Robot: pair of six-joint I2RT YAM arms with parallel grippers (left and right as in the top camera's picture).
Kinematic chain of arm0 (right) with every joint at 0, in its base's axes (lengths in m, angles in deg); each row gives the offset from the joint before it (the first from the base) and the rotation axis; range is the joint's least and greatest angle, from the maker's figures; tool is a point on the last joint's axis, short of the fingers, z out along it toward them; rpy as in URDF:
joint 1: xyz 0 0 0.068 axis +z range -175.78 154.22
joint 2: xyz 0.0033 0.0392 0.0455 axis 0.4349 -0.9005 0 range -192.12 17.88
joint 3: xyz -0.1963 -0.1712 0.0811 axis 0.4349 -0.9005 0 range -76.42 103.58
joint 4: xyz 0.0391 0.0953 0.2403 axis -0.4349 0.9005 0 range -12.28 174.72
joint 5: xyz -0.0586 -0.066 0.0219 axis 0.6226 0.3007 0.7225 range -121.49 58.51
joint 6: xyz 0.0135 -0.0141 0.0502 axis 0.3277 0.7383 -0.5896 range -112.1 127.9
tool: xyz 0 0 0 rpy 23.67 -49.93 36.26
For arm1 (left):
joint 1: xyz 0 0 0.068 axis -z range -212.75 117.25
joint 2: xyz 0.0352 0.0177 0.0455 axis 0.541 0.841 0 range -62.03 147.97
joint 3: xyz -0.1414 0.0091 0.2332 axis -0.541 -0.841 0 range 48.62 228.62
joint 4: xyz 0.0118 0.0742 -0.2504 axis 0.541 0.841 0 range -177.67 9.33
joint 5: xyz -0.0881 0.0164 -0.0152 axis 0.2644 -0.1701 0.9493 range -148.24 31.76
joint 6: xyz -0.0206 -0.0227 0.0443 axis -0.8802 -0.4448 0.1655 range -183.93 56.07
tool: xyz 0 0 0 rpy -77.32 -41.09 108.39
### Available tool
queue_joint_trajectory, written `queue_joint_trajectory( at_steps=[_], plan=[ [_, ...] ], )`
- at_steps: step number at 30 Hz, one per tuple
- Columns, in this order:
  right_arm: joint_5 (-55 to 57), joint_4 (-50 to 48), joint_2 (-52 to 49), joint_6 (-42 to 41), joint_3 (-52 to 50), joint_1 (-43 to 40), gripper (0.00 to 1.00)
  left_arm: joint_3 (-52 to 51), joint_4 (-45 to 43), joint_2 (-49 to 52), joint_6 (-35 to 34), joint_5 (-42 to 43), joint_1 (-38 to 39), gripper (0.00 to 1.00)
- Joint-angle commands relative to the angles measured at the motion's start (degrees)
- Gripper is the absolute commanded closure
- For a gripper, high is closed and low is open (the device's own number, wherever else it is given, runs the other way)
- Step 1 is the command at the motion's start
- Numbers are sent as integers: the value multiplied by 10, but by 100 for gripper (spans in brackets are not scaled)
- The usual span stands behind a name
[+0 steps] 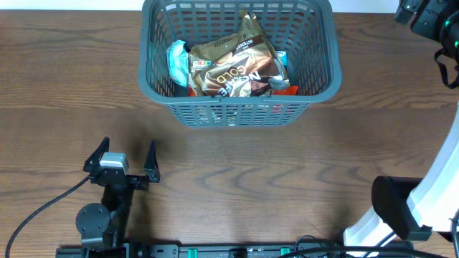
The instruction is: Pack container
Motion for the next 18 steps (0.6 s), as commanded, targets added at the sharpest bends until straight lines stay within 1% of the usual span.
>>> queue_joint_trajectory(
  at_steps=[1,11,18],
  plan=[
    [1,1,4,-6,7,-3,1,-7,-5,-5,-3,5,2,2],
    [1,1,4,-6,7,-3,1,-39,-51,-5,-3,6,2,1],
    [1,1,4,-6,7,-3,1,-48,-53,-5,-3,6,2,1]
  ],
)
